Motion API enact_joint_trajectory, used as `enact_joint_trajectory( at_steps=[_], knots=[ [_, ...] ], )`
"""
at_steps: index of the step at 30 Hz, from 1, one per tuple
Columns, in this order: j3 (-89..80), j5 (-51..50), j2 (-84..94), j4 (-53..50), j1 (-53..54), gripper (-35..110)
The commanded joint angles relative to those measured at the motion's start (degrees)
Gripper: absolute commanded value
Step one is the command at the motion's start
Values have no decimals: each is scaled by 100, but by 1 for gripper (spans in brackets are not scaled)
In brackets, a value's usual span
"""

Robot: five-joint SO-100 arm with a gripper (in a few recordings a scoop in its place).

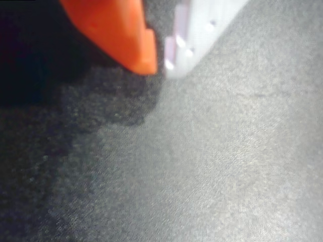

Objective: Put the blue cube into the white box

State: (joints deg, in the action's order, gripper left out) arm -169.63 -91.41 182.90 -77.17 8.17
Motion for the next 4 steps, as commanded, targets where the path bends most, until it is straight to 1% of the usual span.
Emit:
enact_joint_trajectory(
  at_steps=[1,4],
  knots=[
    [35,62,18,-9,35,0],
    [35,62,18,-9,35,0]
  ],
)
